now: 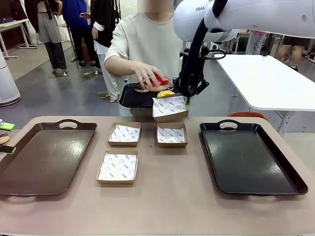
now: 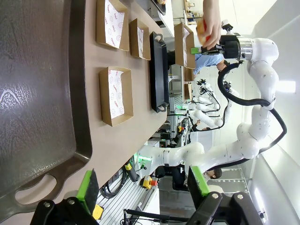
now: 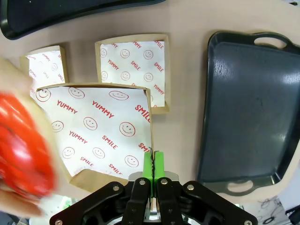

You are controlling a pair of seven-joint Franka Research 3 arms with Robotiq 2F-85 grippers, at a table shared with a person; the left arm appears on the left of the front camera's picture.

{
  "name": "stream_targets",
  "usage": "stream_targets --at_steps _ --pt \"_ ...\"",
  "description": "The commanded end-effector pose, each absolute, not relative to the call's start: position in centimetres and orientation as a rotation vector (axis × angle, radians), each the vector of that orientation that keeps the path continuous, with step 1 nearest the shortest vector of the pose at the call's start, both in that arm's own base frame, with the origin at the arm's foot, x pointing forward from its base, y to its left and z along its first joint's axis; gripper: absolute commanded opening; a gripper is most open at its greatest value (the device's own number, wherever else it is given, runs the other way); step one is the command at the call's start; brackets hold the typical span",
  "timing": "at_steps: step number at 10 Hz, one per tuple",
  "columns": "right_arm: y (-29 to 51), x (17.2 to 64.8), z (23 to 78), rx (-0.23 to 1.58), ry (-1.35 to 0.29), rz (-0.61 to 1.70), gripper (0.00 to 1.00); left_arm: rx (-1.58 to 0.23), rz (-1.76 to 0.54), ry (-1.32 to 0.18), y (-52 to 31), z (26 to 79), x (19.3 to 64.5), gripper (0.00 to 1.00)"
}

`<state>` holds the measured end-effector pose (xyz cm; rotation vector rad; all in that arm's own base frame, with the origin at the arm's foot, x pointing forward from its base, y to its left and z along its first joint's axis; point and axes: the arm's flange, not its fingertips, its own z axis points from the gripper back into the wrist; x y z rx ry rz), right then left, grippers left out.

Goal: Individually package the donuts and arrange them on the tray.
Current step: Place the picked Paper togo box on the Handle tray while simultaneously picking up another Paper togo box from the table with the other hand.

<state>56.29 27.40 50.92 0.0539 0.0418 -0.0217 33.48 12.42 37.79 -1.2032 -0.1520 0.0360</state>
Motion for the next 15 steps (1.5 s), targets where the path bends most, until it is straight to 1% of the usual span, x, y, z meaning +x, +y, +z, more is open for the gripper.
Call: stream_targets --at_steps 1,13,14,15 --pt "27.0 55.7 50.7 0.053 0.047 -0.026 0.0 -1.21 0.033 -0.151 12.5 37.9 33.4 1.0" --pt "27.0 55.7 50.7 0.053 0.047 -0.026 0.0 -1.21 0.033 -0.151 12.5 37.9 33.4 1.0" --pt "27.4 56.3 50.9 0.052 0.045 -0.022 0.01 -1.203 0.036 -0.152 12.4 37.8 33.5 1.0" --pt "26.1 56.3 51.3 0.072 0.056 0.03 0.01 -1.102 0.051 -0.135 12.0 39.5 34.5 1.0"
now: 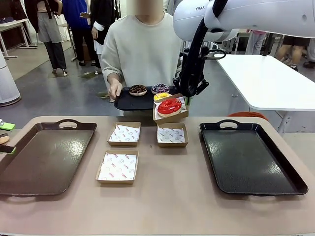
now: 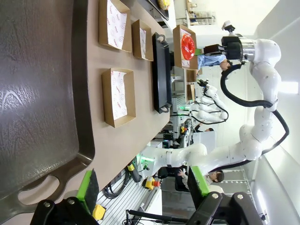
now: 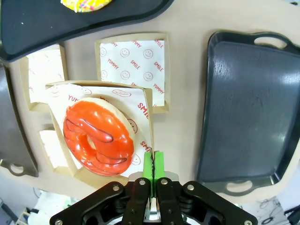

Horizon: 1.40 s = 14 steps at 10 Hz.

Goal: Individually package the donuts and arrange them on the tray.
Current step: Place the picked Paper togo box on the Handle tray while simultaneously picking up another Paper togo box from the table with the other hand.

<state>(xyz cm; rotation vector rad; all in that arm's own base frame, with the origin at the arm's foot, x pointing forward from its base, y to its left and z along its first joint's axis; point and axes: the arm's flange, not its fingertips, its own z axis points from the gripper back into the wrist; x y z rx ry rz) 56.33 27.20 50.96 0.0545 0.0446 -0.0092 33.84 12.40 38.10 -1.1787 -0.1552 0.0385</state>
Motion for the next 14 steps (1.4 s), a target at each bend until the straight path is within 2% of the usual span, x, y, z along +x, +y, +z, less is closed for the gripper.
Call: stream_targets --at_steps 1,4,8,10,14 --pt "24.1 55.7 52.2 0.077 0.056 0.065 0.01 -1.019 0.003 -0.094 11.1 41.4 35.3 1.0" --pt "17.2 53.3 53.9 0.123 0.063 0.06 0.01 -0.853 -0.052 -0.022 7.2 46.5 37.9 1.0" --pt "10.2 47.1 51.6 0.164 0.082 0.057 0.01 -0.577 -0.094 0.057 -1.5 50.3 40.4 1.0" --pt "8.7 43.9 48.9 0.171 0.089 0.019 0.01 -0.443 -0.101 0.053 -6.6 50.7 41.3 1.0" --pt "6.1 40.5 44.4 0.217 0.092 -0.058 0.01 -0.227 -0.103 0.066 -14.6 46.7 42.4 1.0"
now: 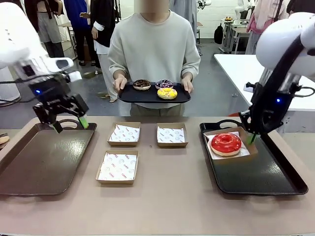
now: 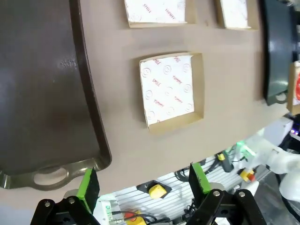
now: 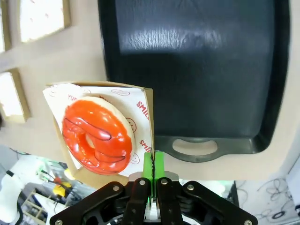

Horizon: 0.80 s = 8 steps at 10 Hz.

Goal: Individually package the donuts and arrange them on the tray.
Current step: Place the picked Paper togo box on the Handle tray while simultaneously picking up another Paper togo box from the table with the other hand.

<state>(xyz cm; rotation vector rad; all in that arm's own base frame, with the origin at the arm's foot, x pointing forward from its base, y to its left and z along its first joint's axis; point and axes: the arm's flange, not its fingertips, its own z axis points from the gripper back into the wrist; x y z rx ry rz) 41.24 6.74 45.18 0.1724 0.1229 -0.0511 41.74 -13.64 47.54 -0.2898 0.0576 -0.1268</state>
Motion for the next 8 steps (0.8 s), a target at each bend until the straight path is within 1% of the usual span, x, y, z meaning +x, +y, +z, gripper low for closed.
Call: stream_targets --at_steps 1,6,7,8 --pt "5.5 40.2 43.5 0.234 0.09 -0.075 0.01 -0.192 -0.114 0.074 -15.9 45.3 42.3 1.0" --pt "3.7 40.2 41.4 0.237 0.13 -0.124 0.01 -0.068 -0.138 0.086 -21.1 40.1 41.5 1.0" --pt "4.4 40.2 42.1 0.199 0.132 -0.12 0.01 -0.053 -0.141 0.082 -21.9 39.4 41.2 1.0" --pt "4.4 40.2 42.1 0.199 0.132 -0.12 0.01 -0.043 -0.145 0.085 -22.5 38.6 41.2 1.0"
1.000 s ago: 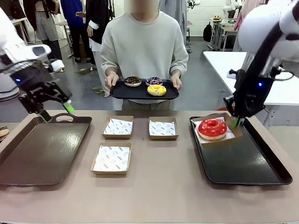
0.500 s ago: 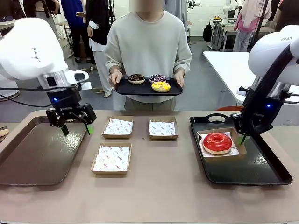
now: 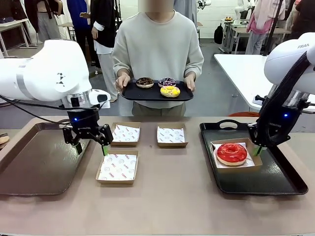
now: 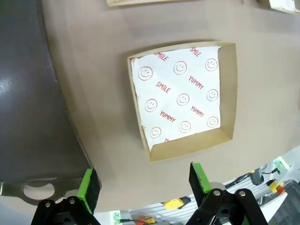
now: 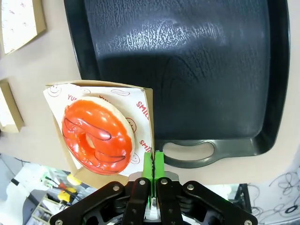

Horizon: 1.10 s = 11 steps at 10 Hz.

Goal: Individually package the donuts and arrange them on the tray.
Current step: Place the picked Paper togo box on the Handle tray while simultaneously picking up another Paper togo box from the table with the other hand.

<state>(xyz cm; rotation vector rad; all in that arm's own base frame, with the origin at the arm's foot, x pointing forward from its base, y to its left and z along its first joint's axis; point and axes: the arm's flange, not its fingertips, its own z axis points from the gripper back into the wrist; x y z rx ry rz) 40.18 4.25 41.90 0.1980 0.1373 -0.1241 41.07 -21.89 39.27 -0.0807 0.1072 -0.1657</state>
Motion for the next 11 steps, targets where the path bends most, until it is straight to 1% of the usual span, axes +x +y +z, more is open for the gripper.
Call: stream_targets --at_steps 1,3,6,8,9,11 --pt "4.4 40.2 42.1 0.199 0.132 -0.12 0.01 -0.035 -0.142 0.088 -22.9 37.8 41.1 1.0" --pt "4.4 40.2 42.1 0.199 0.132 -0.12 0.01 -0.031 -0.132 0.082 -23.5 36.4 41.1 1.0" --pt "4.4 40.2 42.1 0.199 0.132 -0.12 0.01 -0.027 -0.095 0.009 -23.3 34.8 41.6 1.0" --pt "4.4 40.2 42.1 0.199 0.132 -0.12 0.01 -0.052 -0.103 -0.013 -22.9 34.7 41.4 1.0" --pt "4.4 40.2 42.1 0.199 0.132 -0.12 0.01 -0.063 -0.123 0.031 -23.0 35.1 41.8 1.0" --pt "4.4 40.2 42.1 0.199 0.132 -0.12 0.01 -0.063 -0.123 0.031 -23.0 35.1 41.8 1.0"
